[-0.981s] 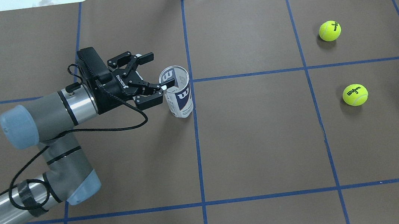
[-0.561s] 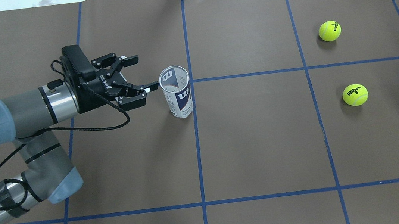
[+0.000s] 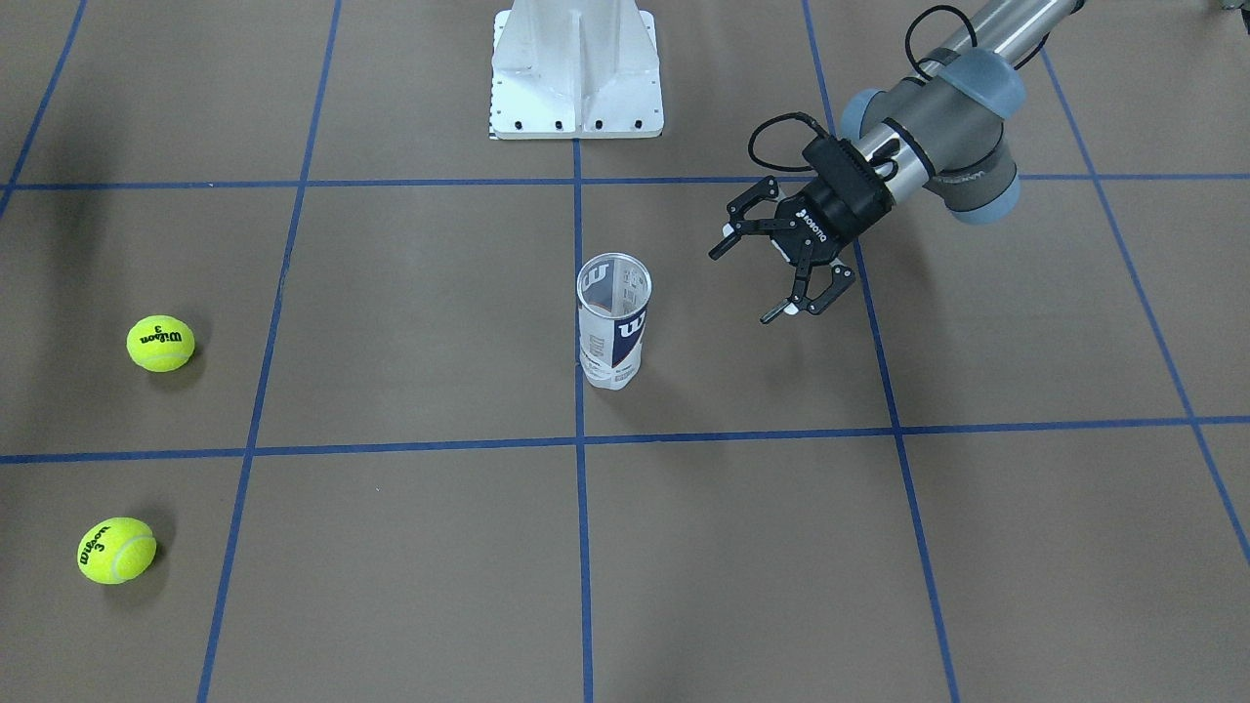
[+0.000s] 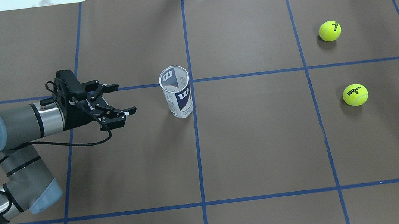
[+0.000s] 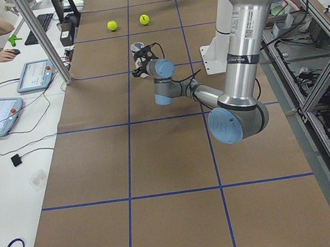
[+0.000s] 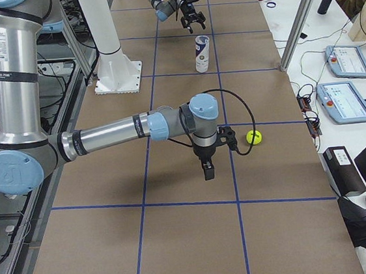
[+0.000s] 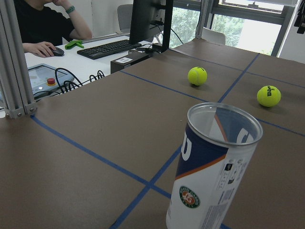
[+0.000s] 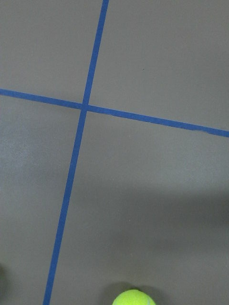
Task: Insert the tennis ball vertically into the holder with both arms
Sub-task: 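Open the left gripper and draw it back from the can, then move the left gripper beside the can while the right gripper reaches toward a ball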
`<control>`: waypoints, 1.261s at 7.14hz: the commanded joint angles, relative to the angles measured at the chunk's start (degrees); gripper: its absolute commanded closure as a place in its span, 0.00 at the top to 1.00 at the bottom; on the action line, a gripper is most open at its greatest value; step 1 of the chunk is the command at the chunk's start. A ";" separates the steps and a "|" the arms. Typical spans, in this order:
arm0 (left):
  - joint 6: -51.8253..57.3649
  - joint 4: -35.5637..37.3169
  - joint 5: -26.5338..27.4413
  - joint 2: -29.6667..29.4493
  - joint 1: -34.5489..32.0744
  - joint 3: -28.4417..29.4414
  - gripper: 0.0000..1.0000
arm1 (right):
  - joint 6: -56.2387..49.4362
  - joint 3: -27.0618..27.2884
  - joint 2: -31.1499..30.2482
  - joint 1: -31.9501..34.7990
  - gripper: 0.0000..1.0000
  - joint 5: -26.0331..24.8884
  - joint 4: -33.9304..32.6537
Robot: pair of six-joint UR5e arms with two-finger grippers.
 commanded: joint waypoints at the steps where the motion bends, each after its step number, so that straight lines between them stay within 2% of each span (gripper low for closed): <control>1: -0.06 0.18 0.00 -2.66 1.63 3.39 0.99 | 12.33 0.52 -0.38 -6.94 1.00 -0.44 5.83; 4: -0.06 2.10 0.09 -7.14 3.30 5.34 0.99 | 13.32 1.66 -0.21 -12.76 1.00 1.14 7.87; 5: 0.02 3.85 0.18 -8.20 3.73 5.34 0.99 | 18.02 1.58 0.23 -14.35 1.00 2.62 10.49; 6: -0.06 3.87 0.27 -8.30 3.83 5.43 0.99 | 22.77 1.75 0.23 -17.50 1.00 2.64 16.00; 7: 0.02 3.87 0.18 -8.30 3.83 5.52 0.99 | 26.12 1.66 1.80 -20.31 1.00 2.12 16.93; 9: 0.11 3.87 0.27 -7.95 3.83 5.61 0.99 | 28.53 1.75 3.66 -21.39 1.00 1.50 16.93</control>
